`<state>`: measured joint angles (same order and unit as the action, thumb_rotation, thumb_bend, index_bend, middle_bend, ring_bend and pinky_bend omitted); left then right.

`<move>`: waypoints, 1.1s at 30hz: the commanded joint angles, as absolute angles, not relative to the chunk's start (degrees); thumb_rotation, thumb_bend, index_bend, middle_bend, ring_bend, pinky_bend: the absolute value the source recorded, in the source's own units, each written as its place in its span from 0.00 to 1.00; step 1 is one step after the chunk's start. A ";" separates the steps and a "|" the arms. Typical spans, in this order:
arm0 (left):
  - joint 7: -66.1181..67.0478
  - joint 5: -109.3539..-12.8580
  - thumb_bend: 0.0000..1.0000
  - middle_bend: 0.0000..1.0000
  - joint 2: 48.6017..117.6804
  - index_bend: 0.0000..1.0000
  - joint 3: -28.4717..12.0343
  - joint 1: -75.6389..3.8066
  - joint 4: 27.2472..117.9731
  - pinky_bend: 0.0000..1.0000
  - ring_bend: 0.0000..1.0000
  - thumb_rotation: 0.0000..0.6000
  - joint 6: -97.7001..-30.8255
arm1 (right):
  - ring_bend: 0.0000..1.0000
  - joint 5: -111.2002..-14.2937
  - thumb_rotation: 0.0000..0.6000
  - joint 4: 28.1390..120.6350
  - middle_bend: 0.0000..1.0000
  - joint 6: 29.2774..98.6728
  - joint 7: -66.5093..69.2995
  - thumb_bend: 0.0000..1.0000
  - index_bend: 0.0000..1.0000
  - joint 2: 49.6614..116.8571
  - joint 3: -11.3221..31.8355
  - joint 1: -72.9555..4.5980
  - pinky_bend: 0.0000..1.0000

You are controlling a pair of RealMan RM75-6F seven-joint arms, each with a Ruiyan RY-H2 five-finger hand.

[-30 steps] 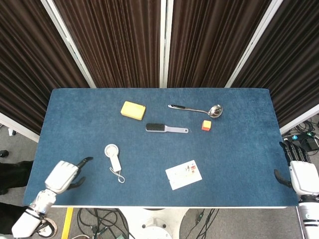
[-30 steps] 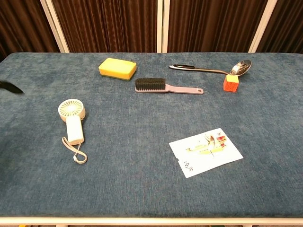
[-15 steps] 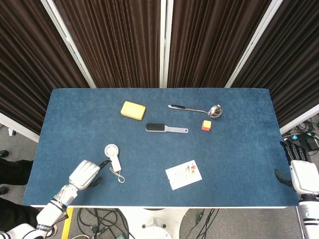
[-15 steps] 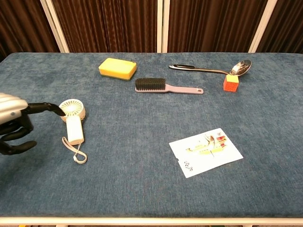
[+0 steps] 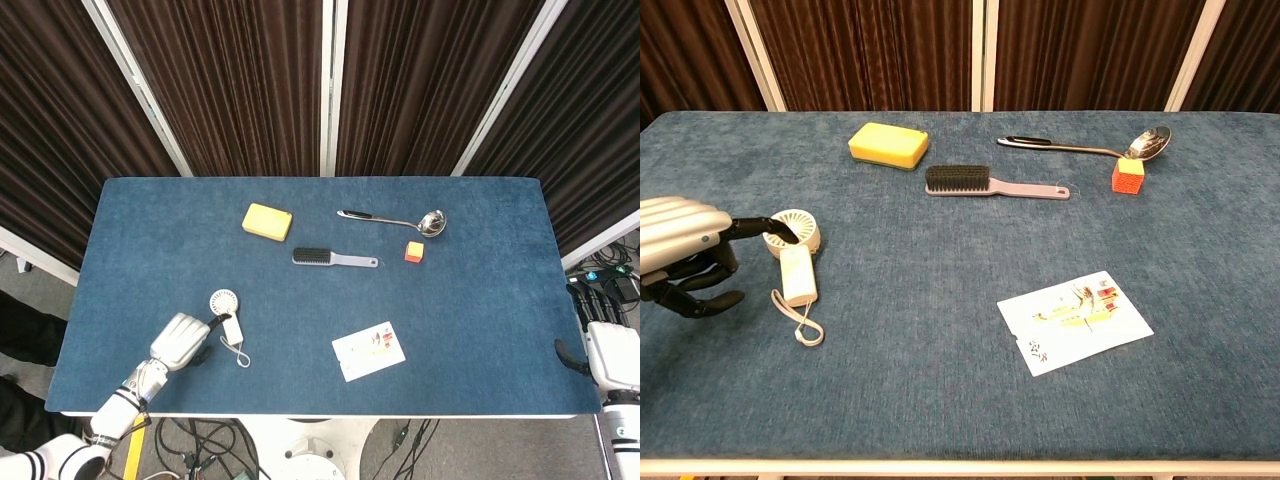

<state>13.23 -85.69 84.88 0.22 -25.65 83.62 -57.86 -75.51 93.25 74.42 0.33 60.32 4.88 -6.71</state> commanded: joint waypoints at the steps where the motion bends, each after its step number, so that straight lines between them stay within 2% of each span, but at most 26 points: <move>1: 13.40 -85.26 0.41 0.87 84.87 0.16 0.18 -25.81 83.76 0.87 0.83 1.00 -57.90 | 0.00 -75.59 1.00 93.27 0.00 74.46 0.35 0.28 0.00 60.32 4.85 -6.71 0.00; 33: 14.65 -81.27 0.42 0.87 85.07 0.19 1.34 -26.88 83.70 0.87 0.83 1.00 -56.65 | 0.00 -75.14 1.00 92.36 0.00 74.14 1.08 0.28 0.00 60.56 4.71 -6.60 0.00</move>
<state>14.65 -81.26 85.06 1.35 -26.88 83.70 -56.66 -75.14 92.36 74.15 1.08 60.56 4.71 -6.60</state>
